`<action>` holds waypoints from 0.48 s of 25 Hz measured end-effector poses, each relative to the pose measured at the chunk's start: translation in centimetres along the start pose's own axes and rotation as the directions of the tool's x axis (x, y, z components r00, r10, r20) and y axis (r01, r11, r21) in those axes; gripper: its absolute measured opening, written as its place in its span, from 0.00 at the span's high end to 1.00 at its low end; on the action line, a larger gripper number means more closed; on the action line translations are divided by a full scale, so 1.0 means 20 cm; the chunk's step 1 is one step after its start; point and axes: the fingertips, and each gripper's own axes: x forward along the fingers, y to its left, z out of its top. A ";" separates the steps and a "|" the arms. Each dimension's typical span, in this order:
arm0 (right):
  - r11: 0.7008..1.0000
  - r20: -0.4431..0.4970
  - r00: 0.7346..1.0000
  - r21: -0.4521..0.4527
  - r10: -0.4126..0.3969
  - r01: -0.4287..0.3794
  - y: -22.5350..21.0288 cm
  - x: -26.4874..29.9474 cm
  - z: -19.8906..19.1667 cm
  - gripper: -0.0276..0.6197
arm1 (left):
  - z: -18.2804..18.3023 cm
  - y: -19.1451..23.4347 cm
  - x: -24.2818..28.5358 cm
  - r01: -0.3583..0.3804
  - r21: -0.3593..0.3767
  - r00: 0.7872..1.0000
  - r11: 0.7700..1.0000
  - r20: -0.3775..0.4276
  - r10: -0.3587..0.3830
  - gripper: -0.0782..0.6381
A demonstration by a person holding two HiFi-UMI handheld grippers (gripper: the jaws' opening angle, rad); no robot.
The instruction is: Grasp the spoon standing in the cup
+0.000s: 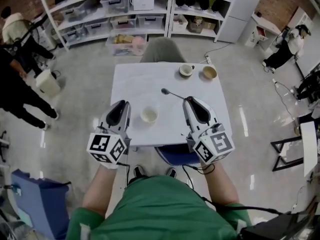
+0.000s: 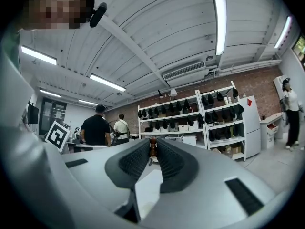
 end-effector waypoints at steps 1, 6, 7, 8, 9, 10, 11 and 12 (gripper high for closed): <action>1.000 -0.002 1.000 0.000 0.000 0.000 0.00 0.00 0.00 0.86 | 0.00 0.00 -0.01 -0.002 -0.001 1.000 1.000 -0.001 0.002 0.80; 1.000 -0.006 1.000 0.013 0.005 -0.005 0.02 -0.01 -0.02 0.86 | -0.01 0.02 -0.03 -0.011 -0.009 1.000 1.000 -0.009 0.011 0.80; 1.000 -0.009 1.000 0.018 0.006 -0.005 0.03 -0.01 -0.03 0.86 | -0.02 0.02 -0.04 -0.013 -0.012 1.000 1.000 -0.015 0.012 0.80; 1.000 -0.012 1.000 0.023 0.006 -0.005 0.03 -0.01 -0.04 0.86 | -0.04 0.03 -0.05 -0.013 -0.013 1.000 1.000 -0.021 0.013 0.80; 1.000 -0.012 1.000 0.025 0.006 -0.005 0.03 -0.01 -0.04 0.86 | -0.04 0.03 -0.05 -0.014 -0.013 1.000 1.000 -0.023 0.014 0.80; 1.000 -0.011 1.000 0.026 0.006 -0.006 0.02 -0.01 -0.04 0.86 | -0.04 0.03 -0.05 -0.015 -0.012 1.000 1.000 -0.024 0.015 0.80; 1.000 -0.010 1.000 0.027 0.007 -0.006 0.01 0.00 -0.04 0.86 | -0.04 0.03 -0.04 -0.017 -0.011 1.000 1.000 -0.022 0.017 0.80; 1.000 -0.010 1.000 0.028 0.006 -0.006 0.00 0.01 -0.04 0.86 | -0.04 0.04 -0.03 -0.019 -0.011 1.000 1.000 -0.022 0.019 0.80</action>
